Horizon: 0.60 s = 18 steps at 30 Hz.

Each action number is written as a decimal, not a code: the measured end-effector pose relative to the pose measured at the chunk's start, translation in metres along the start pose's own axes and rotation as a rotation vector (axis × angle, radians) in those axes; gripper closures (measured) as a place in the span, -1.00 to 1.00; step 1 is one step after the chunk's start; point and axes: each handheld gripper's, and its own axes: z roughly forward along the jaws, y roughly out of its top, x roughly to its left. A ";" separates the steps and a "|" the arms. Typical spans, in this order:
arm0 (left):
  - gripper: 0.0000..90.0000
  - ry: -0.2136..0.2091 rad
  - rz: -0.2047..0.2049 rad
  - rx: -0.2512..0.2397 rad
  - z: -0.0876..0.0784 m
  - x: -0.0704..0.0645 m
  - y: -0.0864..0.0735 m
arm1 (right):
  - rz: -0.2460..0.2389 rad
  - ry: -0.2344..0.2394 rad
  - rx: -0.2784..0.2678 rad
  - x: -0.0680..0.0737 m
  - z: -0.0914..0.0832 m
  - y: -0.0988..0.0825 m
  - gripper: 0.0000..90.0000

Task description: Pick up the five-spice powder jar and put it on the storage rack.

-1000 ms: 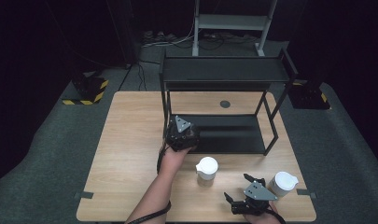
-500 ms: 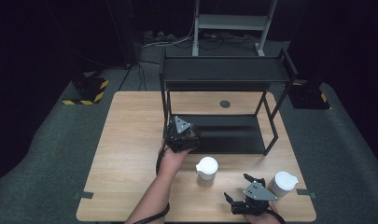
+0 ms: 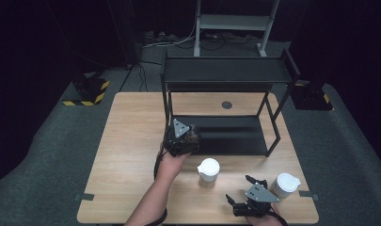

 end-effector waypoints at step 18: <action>-0.81 -0.009 0.013 -0.037 -0.027 -0.003 -0.001 | -0.003 -0.001 0.001 0.000 0.000 0.000 -1.00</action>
